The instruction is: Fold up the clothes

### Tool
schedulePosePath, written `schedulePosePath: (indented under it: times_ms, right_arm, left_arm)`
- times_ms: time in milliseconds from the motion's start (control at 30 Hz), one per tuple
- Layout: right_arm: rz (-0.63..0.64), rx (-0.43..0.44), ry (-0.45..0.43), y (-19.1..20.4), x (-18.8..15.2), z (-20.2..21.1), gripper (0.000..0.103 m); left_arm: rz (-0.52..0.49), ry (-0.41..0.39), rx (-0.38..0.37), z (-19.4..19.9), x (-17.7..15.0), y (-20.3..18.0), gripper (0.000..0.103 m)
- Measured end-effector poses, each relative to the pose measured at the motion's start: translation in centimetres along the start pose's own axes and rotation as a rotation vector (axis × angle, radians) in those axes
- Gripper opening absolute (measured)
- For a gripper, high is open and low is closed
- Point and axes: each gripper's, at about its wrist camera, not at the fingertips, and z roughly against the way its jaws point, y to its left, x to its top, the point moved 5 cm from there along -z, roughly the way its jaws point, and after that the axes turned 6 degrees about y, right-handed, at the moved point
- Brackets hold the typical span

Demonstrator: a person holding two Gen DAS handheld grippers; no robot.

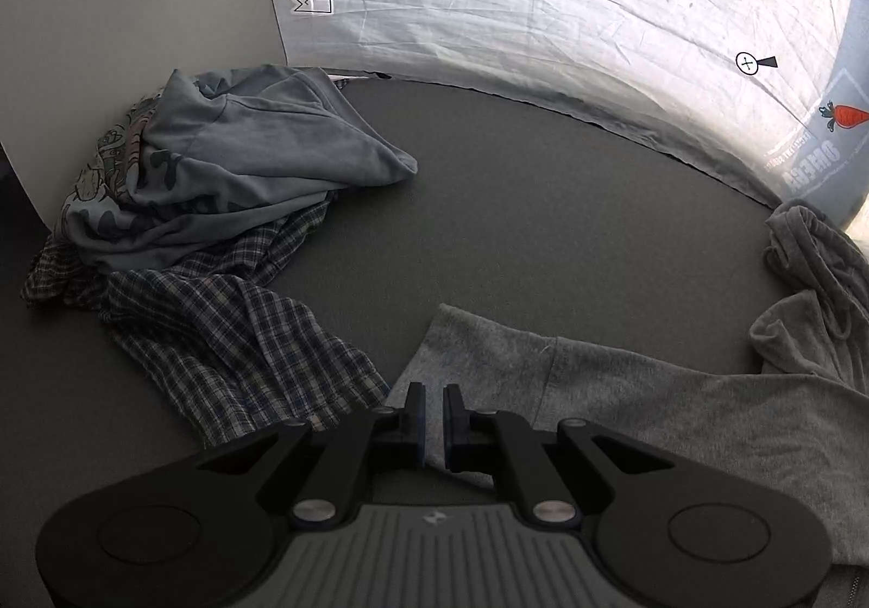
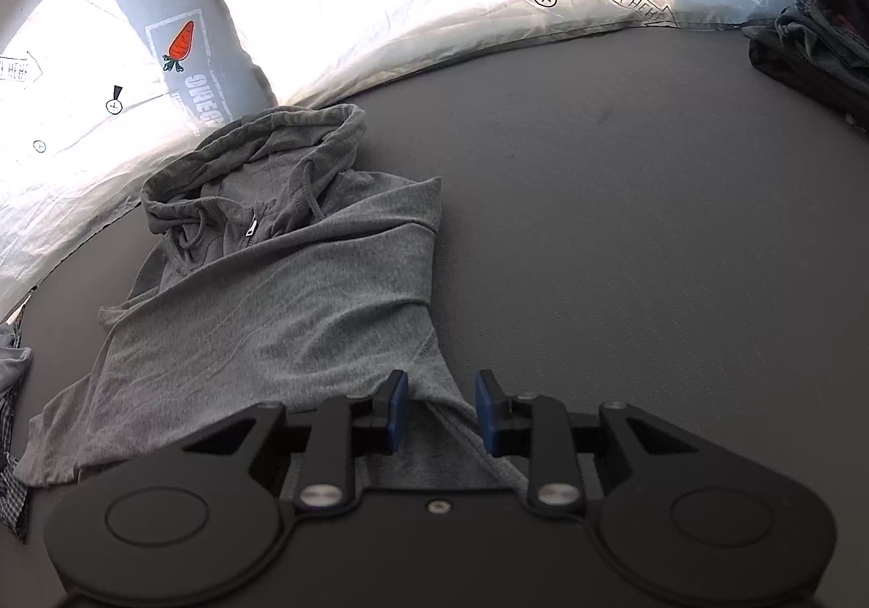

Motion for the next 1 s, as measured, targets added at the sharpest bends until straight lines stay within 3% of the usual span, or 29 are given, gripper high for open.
schedulePosePath:
  times_ms: [133,333,633,800,1000]
  right_arm:
    - [0.011,0.02,-0.005,0.5,1.5,-1.1,0.028]
    - [0.04,0.046,-0.014,1.8,4.1,-3.4,0.021]
    - [0.071,0.049,0.019,2.9,7.4,-8.2,0.019]
    - [0.016,0.069,0.002,2.1,10.0,-10.4,0.015]
    - [-0.017,0.026,-0.017,1.4,13.0,-12.6,0.015]
  left_arm:
    - [-0.029,0.05,0.015,-1.4,-0.5,-0.7,0.014]
    - [-0.036,0.109,0.033,-3.5,-1.2,-1.6,0.015]
    - [-0.071,0.105,0.053,-4.3,-0.4,-2.4,0.016]
    - [-0.105,0.11,0.077,-4.8,0.1,-2.9,0.016]
    - [-0.071,0.115,0.064,-5.2,0.7,-2.6,0.017]
